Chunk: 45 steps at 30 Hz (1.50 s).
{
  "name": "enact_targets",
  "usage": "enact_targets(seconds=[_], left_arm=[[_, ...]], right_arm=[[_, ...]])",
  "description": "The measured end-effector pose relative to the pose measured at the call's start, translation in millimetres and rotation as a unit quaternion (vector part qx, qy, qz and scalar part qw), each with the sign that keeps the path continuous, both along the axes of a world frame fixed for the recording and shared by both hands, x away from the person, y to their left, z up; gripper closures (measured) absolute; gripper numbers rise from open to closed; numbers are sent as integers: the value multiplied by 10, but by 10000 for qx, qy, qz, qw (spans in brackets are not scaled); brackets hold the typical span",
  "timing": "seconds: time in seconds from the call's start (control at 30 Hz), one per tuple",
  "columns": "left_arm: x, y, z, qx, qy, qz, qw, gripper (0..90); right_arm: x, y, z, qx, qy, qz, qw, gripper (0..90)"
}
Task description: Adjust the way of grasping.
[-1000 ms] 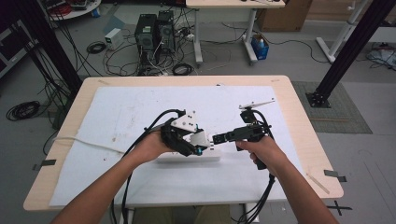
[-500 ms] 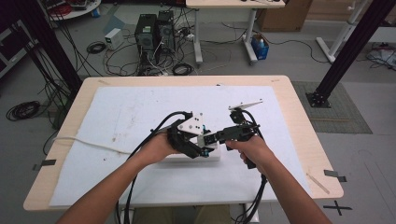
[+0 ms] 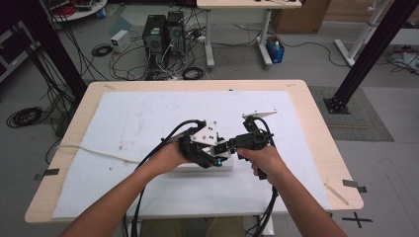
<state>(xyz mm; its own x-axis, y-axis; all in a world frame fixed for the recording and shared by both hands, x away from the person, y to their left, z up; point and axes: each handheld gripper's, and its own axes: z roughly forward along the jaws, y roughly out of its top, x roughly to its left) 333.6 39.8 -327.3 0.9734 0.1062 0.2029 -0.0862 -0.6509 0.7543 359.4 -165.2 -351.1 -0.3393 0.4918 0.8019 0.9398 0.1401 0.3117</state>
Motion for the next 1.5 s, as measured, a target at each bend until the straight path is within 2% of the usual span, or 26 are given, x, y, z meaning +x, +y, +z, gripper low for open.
enact_targets(seconds=[0.1, 0.2, 0.27, 0.3, 0.37, 0.43, 0.53, 0.6, 0.67, 0.87, 0.9, 1.0, 1.1, 1.17, 1.2, 1.23, 1.3, 1.37, 1.4, 1.47, 1.5], left_arm=[[-12, -12, -9, 63, -95, -15, 9999, 426], [-20, -19, -17, 128, -189, -2, 9997, 426], [-26, -22, -18, 112, -242, 30, 9996, 426], [-21, -19, -13, 101, -200, 56, 9997, 425], [5, -8, -6, 9, 68, 149, 9999, 393], [29, 15, -5, 82, 336, 360, 9988, 243], [72, 106, -10, 165, 652, 560, 9962, 210], [89, 173, -3, 235, 738, 699, 9945, 188], [119, 268, 3, 305, 940, 808, 9918, 168], [173, 553, -9, 619, 1329, 1125, 9828, 168], [180, 587, -14, 638, 1346, 1170, 9819, 169], [217, 721, -20, 763, 1508, 1292, 9771, 168], [244, 829, -15, 1003, 1627, 1400, 9715, 168], [269, 903, 8, 1225, 1661, 1539, 9663, 168], [275, 935, 26, 1285, 1665, 1686, 9630, 168], [279, 970, 50, 1287, 1684, 1762, 9613, 168], [289, 1030, 96, 1298, 1703, 1806, 9600, 168], [306, 1090, 140, 1449, 1666, 1823, 9581, 168], [312, 1111, 152, 1476, 1637, 1839, 9579, 169], [319, 1154, 172, 1551, 1526, 1823, 9589, 169], [319, 1179, 178, 1548, 1535, 1851, 9582, 169]], right_arm=[[3, -10, -27, 225, 8, -34, 9997, 593], [6, -9, -47, 254, 135, -124, 9995, 615], [5, -11, -58, 289, 114, -172, 9994, 619], [6, -14, -60, 311, 80, -168, 9993, 620], [7, -20, -56, 276, -27, -162, 9995, 622], [10, -41, -56, 173, -62, -133, 9997, 622], [19, -123, -50, -9, -265, -159, 9995, 622], [29, -180, -35, -92, -391, -152, 9991, 623], [28, -233, -2, -321, -498, -84, 9982, 622], [32, -358, 101, -787, -766, -12, 9940, 623], [33, -377, 125, -890, -824, 29, 9926, 623], [34, -403, 179, -1113, -914, 136, 9895, 623], [39, -420, 236, -1361, -1048, 285, 9847, 623], [48, -439, 276, -1587, -1192, 402, 9793, 623], [52, -452, 289, -1671, -1267, 426, 9768, 623], [56, -467, 303, -1751, -1292, 473, 9749, 623], [55, -482, 319, -1896, -1373, 557, 9706, 623], [47, -497, 335, -2078, -1466, 649, 9649, 623], [45, -512, 345, -2173, -1521, 694, 9617, 623], [42, -538, 370, -2301, -1578, 736, 9575, 623], [41, -547, 382, -2344, -1586, 747, 9562, 623]])
